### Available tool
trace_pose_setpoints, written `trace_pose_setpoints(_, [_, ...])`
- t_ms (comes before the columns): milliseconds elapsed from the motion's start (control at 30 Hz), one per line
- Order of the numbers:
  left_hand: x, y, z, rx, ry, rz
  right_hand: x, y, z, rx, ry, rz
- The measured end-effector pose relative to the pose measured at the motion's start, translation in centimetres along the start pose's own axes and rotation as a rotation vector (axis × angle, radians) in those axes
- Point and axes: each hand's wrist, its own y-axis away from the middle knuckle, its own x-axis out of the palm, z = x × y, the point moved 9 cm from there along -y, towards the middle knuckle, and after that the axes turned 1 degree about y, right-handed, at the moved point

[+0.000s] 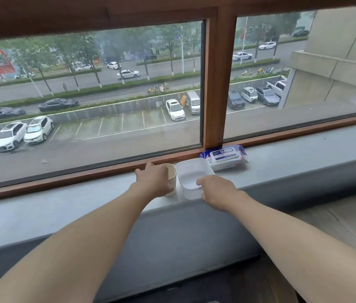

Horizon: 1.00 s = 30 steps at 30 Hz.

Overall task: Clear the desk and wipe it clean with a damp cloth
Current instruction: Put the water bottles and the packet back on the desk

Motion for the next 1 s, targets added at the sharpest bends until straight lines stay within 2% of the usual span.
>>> trace_pose_setpoints(100, [0.5, 0.1, -0.3, 0.066, -0.089, -0.075, 0.2, -0.2, 0.0, 0.005, 0.056, -0.054])
trace_pose_setpoints(300, [-1.5, -0.2, -2.3, 0.028, -0.051, -0.168, -2.3, 1.3, -1.1, -0.011, 0.035, -0.257])
trace_pose_setpoints(500, [-4.7, -0.5, -11.5, 0.192, 0.026, -0.310, -6.1, 6.1, -7.9, 0.148, -0.038, -0.422])
trace_pose_setpoints(700, [-1.3, 1.0, -27.1, 0.472, 0.039, -0.295, -5.0, 15.6, -20.4, 0.457, -0.047, -0.369])
trace_pose_setpoints(867, [6.2, 6.3, -42.0, 0.736, 0.010, -0.165, 1.1, 28.2, -31.0, 0.762, -0.078, -0.247])
trace_pose_setpoints(1000, [12.9, 12.3, -51.2, 0.910, -0.040, -0.043, 6.5, 38.0, -37.1, 0.972, -0.090, -0.112])
